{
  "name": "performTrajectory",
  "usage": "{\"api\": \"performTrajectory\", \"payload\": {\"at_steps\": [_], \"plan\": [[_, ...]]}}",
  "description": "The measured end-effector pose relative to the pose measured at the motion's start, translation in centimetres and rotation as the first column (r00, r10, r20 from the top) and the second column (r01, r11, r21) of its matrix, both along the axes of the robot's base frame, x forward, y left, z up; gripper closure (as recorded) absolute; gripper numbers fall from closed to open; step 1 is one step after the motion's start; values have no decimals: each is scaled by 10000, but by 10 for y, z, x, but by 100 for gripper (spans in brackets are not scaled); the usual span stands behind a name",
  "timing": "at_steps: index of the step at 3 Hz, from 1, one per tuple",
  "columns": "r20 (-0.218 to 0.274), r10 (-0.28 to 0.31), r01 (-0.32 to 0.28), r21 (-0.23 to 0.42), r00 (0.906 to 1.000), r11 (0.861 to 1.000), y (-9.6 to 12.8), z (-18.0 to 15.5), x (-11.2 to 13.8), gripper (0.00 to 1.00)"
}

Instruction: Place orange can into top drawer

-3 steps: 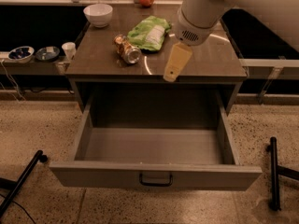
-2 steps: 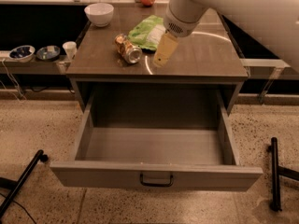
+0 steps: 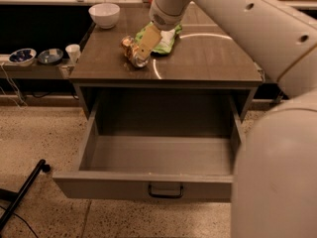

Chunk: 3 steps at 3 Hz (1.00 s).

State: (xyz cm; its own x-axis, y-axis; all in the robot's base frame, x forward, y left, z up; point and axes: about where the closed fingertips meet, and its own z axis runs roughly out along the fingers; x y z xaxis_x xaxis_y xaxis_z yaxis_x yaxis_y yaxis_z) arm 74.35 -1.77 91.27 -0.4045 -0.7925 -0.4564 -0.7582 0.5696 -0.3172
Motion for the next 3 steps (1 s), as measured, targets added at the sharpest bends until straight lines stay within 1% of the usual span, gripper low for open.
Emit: {"api": "performTrajectory", "payload": {"at_steps": [1,2,3], "plan": [[-773,781,-693,1102,9939,9915,40,-15,14,0],[-1378,1100,-925,1275,9843,9875,74,-23,11,0],[-2036,965,-725,1223,9743,9898,90,-40,16,0]]}}
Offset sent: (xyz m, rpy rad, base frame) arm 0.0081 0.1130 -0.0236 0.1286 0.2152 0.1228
